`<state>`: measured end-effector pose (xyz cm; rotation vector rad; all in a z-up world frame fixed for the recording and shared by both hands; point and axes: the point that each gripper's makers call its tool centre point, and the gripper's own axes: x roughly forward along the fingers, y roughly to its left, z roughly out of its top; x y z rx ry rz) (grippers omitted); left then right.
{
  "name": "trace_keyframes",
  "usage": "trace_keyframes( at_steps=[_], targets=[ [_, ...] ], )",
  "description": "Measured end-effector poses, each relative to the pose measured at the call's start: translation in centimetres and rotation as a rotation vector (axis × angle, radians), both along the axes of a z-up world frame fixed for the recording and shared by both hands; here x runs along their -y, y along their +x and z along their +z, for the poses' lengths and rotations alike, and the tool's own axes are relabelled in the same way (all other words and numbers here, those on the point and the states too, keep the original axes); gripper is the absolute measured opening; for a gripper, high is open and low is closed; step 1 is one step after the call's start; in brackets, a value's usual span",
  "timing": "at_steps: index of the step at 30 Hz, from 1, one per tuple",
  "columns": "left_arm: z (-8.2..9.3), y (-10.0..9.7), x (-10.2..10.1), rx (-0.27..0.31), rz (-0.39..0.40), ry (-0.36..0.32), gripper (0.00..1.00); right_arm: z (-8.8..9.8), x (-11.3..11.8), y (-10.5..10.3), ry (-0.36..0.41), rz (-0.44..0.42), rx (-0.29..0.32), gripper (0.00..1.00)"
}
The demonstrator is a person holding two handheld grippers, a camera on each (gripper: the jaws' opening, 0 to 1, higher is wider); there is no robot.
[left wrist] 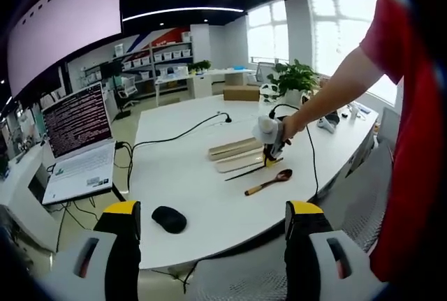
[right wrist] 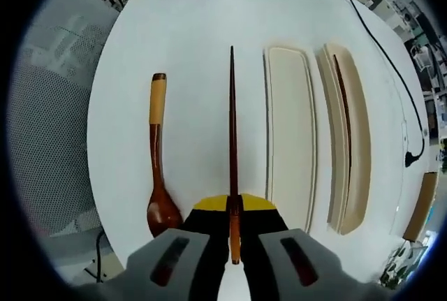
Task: Arrange the utensils inside the cutlery case until each visible utensil rests in its matching compartment.
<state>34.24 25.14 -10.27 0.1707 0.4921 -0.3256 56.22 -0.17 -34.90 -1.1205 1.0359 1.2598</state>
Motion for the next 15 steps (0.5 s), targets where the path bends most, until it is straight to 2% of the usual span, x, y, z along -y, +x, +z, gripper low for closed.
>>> trace_keyframes(
  at_steps=[7,15],
  targets=[
    [0.1,-0.3,1.0,0.006,-0.031,0.011,0.88,0.7,-0.2,-0.6,0.027,0.003,0.010,0.00],
    [0.2,-0.6,1.0,0.015,-0.033,0.008,0.88,1.3,-0.4,-0.8,0.058,-0.017,0.019,0.00]
  ],
)
